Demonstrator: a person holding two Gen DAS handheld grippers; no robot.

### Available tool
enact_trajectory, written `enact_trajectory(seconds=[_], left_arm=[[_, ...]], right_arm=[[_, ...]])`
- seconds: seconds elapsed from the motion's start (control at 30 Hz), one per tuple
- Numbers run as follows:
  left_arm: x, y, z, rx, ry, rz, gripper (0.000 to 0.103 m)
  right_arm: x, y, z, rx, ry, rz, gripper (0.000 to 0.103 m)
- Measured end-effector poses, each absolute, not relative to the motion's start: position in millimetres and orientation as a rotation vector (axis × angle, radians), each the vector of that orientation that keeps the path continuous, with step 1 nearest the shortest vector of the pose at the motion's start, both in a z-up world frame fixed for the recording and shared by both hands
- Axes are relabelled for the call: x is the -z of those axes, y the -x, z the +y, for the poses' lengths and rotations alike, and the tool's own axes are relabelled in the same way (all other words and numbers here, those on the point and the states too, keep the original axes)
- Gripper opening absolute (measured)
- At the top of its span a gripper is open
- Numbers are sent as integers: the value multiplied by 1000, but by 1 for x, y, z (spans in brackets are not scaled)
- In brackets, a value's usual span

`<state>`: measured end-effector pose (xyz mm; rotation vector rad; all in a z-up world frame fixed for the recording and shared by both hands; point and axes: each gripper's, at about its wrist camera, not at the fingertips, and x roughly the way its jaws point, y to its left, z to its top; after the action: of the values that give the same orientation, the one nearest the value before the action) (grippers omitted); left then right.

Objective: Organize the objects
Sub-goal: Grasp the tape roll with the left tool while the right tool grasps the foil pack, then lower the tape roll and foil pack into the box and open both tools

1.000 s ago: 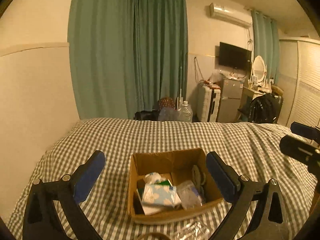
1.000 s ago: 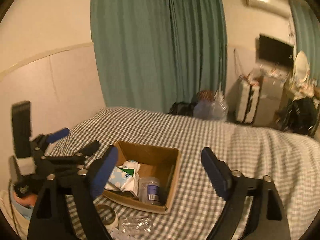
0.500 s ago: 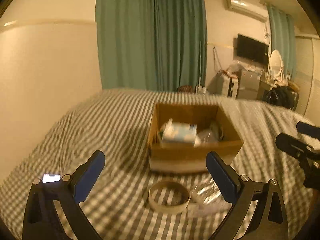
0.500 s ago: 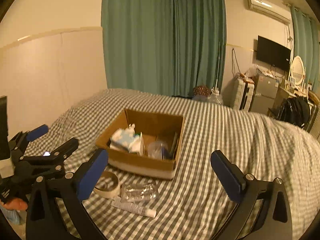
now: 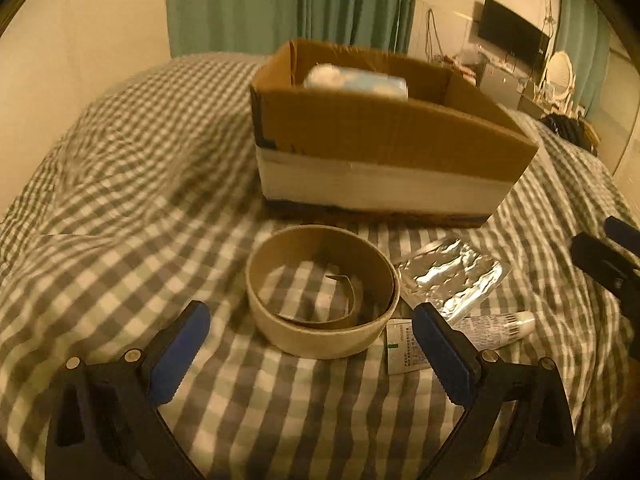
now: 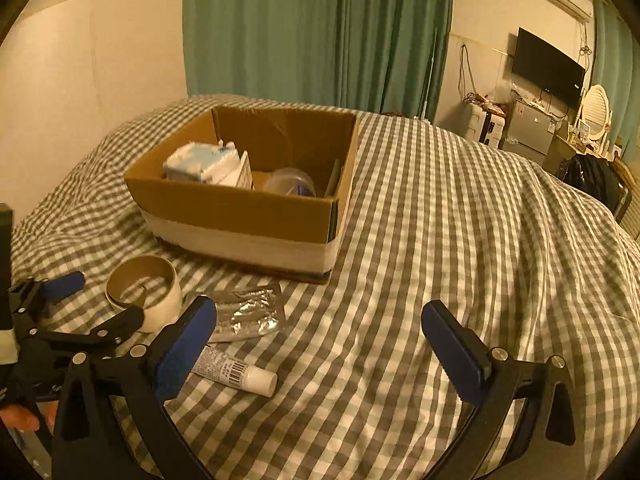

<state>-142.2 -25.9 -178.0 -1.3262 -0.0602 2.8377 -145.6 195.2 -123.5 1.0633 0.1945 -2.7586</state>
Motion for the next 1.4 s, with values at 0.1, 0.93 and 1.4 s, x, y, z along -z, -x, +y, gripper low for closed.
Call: enact_trajectory(seconds=[0.1, 0.93, 1.4], left_arm=[[186, 153, -20, -2828, 1353, -21, 103], [146, 113, -59, -2999, 1164, -197, 86], [145, 118, -75, -2960, 1140, -327, 86]], right_arm=[[123, 146, 198, 2755, -1087, 175, 103], [153, 154, 156, 2588, -1170, 333, 103], [197, 198, 99, 2498, -1226, 611, 103]])
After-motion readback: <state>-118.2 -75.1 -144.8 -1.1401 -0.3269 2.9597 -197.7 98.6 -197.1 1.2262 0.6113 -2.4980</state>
